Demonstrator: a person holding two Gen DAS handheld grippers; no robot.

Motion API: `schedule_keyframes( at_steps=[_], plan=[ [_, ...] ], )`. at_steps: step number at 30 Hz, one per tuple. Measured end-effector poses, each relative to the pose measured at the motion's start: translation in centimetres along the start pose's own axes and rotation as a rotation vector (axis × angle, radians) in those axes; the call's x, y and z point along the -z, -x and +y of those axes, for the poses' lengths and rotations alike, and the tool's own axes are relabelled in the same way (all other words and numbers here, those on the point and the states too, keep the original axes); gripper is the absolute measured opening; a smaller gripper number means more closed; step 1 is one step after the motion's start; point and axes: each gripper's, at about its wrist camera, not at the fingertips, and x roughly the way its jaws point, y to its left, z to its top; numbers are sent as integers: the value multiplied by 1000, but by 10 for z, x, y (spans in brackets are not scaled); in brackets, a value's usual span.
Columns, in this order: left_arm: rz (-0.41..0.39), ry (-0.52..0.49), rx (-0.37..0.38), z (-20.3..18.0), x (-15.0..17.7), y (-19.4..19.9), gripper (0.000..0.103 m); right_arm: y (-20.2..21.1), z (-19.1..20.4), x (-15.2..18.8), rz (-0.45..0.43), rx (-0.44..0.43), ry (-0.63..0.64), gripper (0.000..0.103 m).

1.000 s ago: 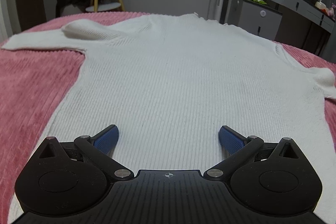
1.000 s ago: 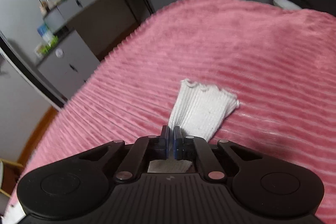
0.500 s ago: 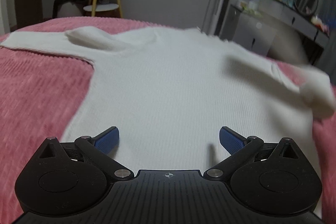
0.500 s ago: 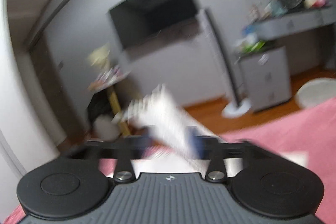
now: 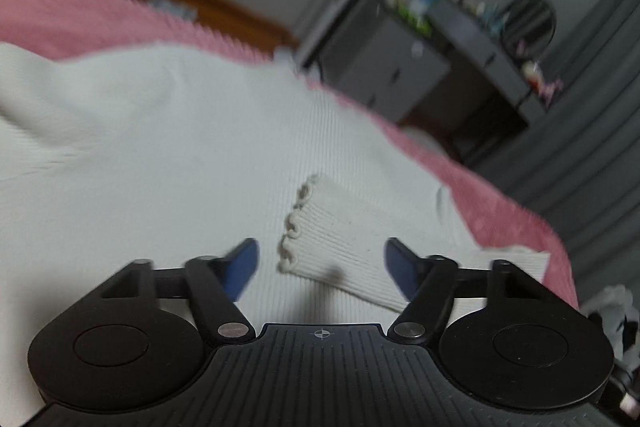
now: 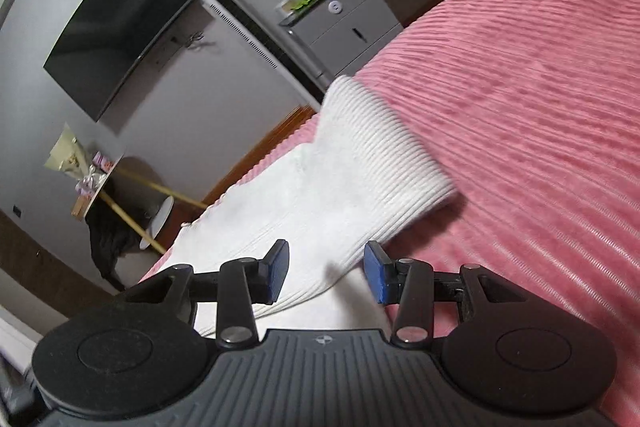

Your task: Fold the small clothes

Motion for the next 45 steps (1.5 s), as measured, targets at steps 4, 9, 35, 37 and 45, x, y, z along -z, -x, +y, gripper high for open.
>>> schedule_keyframes(
  at_steps=[4, 9, 35, 37, 45],
  plan=[
    [36, 31, 27, 6, -11, -27, 73, -14, -12, 1, 18, -12, -61, 42],
    [73, 42, 98, 2, -16, -45, 60, -27, -12, 3, 5, -20, -76, 42],
    [-101, -7, -285, 83, -36, 46, 14, -63, 17, 4, 36, -121, -171, 36],
    [-111, -9, -279, 84, -38, 47, 12, -66, 22, 4, 28, -81, -122, 23],
    [-136, -74, -339, 75, -39, 41, 9, -70, 43, 14, -2, 70, 134, 8]
  ],
)
